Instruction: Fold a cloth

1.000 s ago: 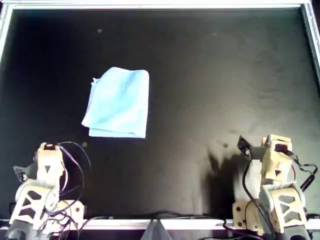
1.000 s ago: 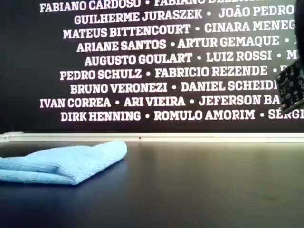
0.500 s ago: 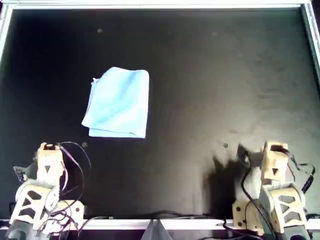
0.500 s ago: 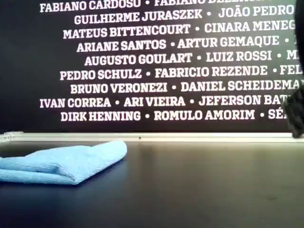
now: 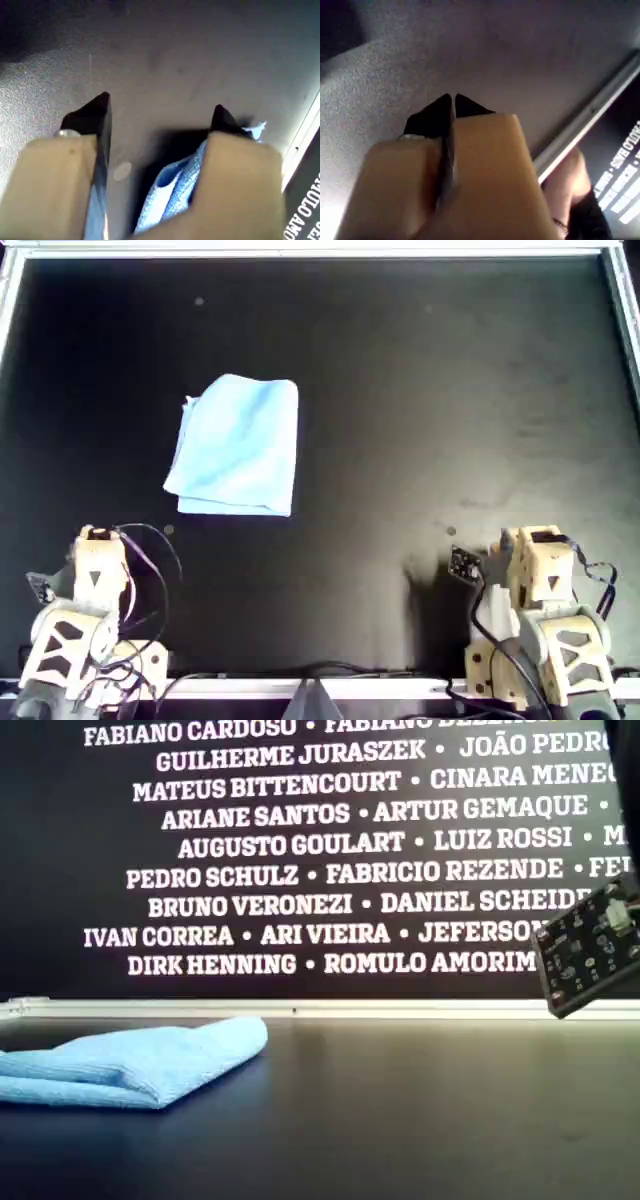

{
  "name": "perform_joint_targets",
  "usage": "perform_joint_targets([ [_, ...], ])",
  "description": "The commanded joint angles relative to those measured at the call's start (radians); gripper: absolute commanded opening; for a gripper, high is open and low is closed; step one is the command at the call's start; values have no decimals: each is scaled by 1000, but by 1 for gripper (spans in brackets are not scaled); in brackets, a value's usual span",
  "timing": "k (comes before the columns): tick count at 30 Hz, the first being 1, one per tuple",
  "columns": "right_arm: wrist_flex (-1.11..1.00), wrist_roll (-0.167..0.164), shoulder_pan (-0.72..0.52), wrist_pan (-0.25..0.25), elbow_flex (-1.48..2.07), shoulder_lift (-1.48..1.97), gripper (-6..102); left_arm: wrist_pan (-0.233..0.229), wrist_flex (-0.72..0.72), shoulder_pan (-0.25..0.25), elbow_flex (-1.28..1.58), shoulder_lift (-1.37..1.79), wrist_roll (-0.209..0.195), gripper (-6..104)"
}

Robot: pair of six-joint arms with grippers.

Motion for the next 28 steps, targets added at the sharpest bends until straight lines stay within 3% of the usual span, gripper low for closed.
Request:
perform_joint_targets([
  [1, -28, 0, -34, -11, 14, 44, 1, 0, 0, 15, -8, 0, -6, 70],
  [28, -29, 9, -32, -14, 12, 40, 1, 0, 0, 15, -8, 0, -6, 70],
])
